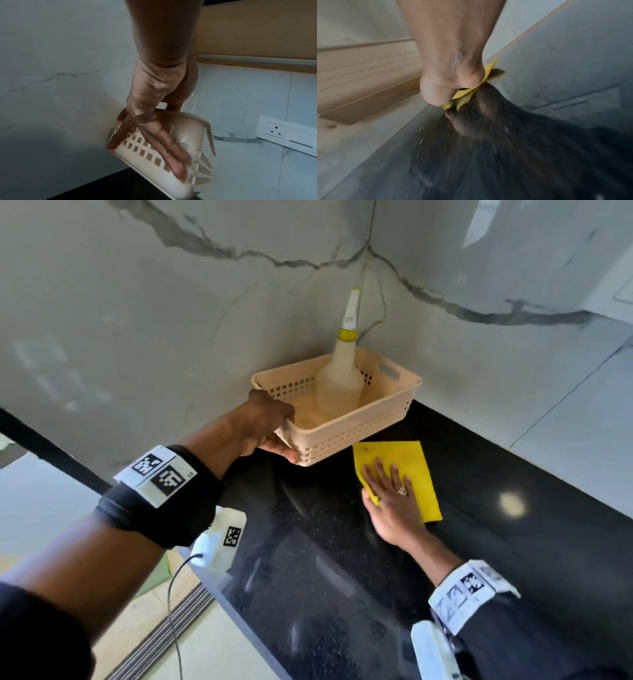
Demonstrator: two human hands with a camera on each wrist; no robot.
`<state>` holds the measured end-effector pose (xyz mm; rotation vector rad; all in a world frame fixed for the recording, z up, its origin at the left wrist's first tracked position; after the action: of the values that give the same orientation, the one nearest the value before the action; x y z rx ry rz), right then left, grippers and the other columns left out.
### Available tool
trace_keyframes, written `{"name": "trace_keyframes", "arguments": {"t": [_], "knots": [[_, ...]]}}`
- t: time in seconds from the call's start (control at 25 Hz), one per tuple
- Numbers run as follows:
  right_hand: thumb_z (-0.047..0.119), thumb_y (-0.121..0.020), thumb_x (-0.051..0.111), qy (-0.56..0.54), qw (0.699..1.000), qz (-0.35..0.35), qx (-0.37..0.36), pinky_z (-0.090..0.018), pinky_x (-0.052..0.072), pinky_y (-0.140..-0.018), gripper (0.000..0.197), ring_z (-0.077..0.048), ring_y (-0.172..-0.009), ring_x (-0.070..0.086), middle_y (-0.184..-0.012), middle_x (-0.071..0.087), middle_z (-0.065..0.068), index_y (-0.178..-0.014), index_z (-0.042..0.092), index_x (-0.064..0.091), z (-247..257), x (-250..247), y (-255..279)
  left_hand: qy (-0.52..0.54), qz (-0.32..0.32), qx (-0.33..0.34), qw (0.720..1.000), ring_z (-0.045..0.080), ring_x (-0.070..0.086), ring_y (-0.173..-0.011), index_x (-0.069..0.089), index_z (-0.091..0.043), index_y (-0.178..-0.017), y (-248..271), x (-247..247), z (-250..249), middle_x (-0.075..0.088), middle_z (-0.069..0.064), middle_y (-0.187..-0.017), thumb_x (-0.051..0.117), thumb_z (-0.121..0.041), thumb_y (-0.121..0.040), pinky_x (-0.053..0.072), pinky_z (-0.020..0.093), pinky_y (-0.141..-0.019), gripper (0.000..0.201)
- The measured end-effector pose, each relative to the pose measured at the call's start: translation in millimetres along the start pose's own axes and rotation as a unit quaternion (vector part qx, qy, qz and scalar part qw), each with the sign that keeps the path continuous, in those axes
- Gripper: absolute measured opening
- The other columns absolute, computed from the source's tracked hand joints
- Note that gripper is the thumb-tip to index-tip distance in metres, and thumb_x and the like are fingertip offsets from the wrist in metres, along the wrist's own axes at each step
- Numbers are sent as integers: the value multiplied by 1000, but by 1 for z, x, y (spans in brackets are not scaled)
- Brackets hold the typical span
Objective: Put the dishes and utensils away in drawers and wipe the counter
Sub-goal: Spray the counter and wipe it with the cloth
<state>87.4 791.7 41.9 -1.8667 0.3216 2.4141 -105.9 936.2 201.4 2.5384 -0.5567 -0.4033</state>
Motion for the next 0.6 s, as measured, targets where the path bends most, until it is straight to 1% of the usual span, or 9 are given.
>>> {"name": "trace_keyframes", "arguments": {"t": [0.04, 0.12, 0.16, 0.2, 0.28, 0.32, 0.36, 0.52, 0.6], "knots": [[52, -97, 13, -2, 1000, 12, -23, -46, 6, -120, 63, -32, -150, 11, -163, 10, 0, -155, 31, 22, 22, 7, 18, 2, -1, 4, 1000, 50, 67, -81, 38, 2, -133, -1, 4, 3, 51, 25, -126, 52, 3, -87, 58, 44, -51, 47], [48, -98, 24, -25, 996, 43, -68, -46, 15, -118, 57, -35, -144, 29, -159, 28, -2, -149, 29, 38, 61, 23, 51, -3, -2, 10, 1000, 49, 66, -81, 36, 1, -133, -2, 16, 10, 49, 22, -127, 51, 2, -88, 58, 44, -50, 48], [48, -100, 24, -27, 994, 47, -99, -45, 15, -116, 53, -34, -144, 31, -158, 30, 0, -147, 31, 40, 76, 29, 66, -8, -2, 9, 1000, 49, 67, -80, 34, -1, -133, -2, 24, 14, 48, 22, -128, 51, 1, -89, 57, 45, -50, 47], [50, -103, 17, -29, 989, 60, -128, -43, 10, -116, 53, -31, -146, 25, -160, 25, 3, -149, 33, 38, 85, 32, 79, -13, -3, 7, 1000, 48, 67, -78, 33, -2, -133, -2, 31, 19, 48, 21, -129, 51, 1, -89, 58, 46, -50, 47], [58, -96, -2, -47, 983, 70, -162, -35, -6, -119, 65, -21, -151, -2, -162, 4, 13, -153, 38, 23, 85, 29, 100, -30, -6, 5, 1000, 45, 66, -75, 28, -5, -134, -4, 47, 27, 46, 18, -128, 51, 1, -91, 58, 48, -48, 49], [60, -91, -5, -68, 980, 82, -169, -33, -12, -119, 69, -17, -149, -13, -161, -4, 15, -154, 39, 16, 81, 29, 110, -35, -7, 5, 999, 43, 65, -74, 26, -6, -135, -4, 54, 31, 45, 15, -127, 51, 1, -92, 58, 50, -47, 50], [60, -89, -5, -79, 979, 84, -170, -33, -15, -118, 70, -15, -148, -18, -161, -7, 16, -154, 40, 12, 78, 28, 118, -35, -6, 5, 999, 41, 64, -73, 24, -7, -136, -5, 63, 34, 44, 14, -127, 50, 2, -92, 57, 52, -48, 52], [61, -86, -4, -100, 976, 109, -161, -34, -17, -117, 73, -14, -147, -22, -160, -10, 17, -154, 39, 10, 78, 25, 133, -5, -13, 0, 1000, 42, 63, -77, 25, -10, -139, -20, 85, 43, 43, 14, -131, 50, 4, -91, 57, 51, -47, 57], [63, -85, -7, -105, 974, 116, -165, -34, -17, -117, 76, -15, -147, -22, -161, -10, 16, -154, 37, 10, 77, 27, 135, 17, -34, -3, 999, 42, 62, -77, 28, -10, -139, -27, 85, 48, 44, 15, -131, 50, 6, -89, 58, 50, -47, 57]]}}
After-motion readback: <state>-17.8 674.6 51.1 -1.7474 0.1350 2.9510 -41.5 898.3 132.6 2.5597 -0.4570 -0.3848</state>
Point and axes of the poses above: each hand's wrist, its own y-axis away from the middle knuckle, its own x-axis out of the palm, z = x × y, the point moved 5 cm from there along -y, towards the middle knuckle
